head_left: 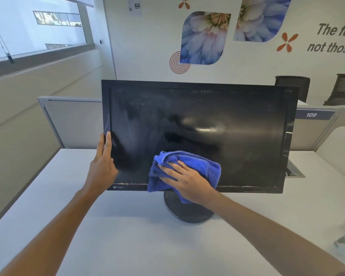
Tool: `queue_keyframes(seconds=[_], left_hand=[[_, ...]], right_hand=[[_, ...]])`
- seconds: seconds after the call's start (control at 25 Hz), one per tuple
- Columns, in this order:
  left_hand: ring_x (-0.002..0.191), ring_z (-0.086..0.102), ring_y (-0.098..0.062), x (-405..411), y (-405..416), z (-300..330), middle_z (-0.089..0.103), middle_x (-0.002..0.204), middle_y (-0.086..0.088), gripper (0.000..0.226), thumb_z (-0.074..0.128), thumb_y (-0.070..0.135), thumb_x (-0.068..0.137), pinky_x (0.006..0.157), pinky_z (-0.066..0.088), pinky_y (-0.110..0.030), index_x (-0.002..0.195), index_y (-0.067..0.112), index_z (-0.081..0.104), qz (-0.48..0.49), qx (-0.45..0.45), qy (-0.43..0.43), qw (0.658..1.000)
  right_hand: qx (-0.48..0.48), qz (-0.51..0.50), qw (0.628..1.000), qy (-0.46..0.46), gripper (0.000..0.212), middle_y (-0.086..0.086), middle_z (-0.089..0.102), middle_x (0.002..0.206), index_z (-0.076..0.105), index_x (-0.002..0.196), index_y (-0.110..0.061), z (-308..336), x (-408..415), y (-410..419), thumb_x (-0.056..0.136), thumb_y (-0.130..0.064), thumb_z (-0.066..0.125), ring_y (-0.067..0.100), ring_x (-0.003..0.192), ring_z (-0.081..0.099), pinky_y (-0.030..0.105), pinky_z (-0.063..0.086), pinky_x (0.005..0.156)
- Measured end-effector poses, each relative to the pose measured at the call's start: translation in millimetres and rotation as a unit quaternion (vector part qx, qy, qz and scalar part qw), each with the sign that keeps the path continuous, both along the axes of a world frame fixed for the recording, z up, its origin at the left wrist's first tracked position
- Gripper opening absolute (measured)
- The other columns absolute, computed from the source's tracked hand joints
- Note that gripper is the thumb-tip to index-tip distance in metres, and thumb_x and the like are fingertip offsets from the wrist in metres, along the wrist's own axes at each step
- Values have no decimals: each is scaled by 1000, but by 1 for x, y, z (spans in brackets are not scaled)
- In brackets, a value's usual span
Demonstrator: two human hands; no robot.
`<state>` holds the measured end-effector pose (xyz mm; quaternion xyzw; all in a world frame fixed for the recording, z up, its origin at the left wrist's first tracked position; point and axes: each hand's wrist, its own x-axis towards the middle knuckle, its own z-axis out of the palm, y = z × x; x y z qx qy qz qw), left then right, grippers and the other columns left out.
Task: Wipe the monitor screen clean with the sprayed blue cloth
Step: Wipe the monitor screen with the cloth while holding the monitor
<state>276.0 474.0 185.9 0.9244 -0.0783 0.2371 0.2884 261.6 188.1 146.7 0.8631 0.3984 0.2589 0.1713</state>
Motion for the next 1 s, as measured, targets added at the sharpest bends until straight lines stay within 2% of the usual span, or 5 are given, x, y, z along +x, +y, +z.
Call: queue_keyframes(seconds=[0.12,0.36,0.52,0.64,1.0], left_hand=[[76,47,-21,0,0,-1,4,162,-7,83,51,-8,87,62,39,-24,153,16,6,-3,2,1,1000],[72,44,-26,3,3,-4,5,162,-7,85,50,-10,85,62,41,-32,153,17,7,-5,6,-9,1000],[83,57,-49,4,6,-7,7,162,-7,87,50,-12,84,63,44,-38,153,18,8,1,8,-13,1000],[89,57,-50,6,6,-7,8,162,-7,87,51,-12,83,65,41,-34,153,18,8,3,9,-16,1000],[84,58,-49,5,2,-5,8,162,-9,84,50,-11,85,64,41,-35,153,15,10,2,13,-19,1000]], right_hand=[[34,18,999,15,52,6,47,149,59,131,-20,7,-9,6,81,-17,69,28,137,45,40,41,109],[221,-39,973,-61,55,8,46,149,58,136,-16,134,42,26,82,-3,57,31,137,44,42,42,107],[148,-102,984,4,59,3,27,160,37,149,-23,164,68,48,93,-9,47,27,147,25,41,31,112],[155,-142,978,2,59,3,22,162,30,153,-25,155,73,56,96,-15,45,24,149,18,40,23,116],[220,-218,950,-28,57,1,28,160,33,151,-24,151,62,-5,95,-16,44,21,147,24,37,30,113]])
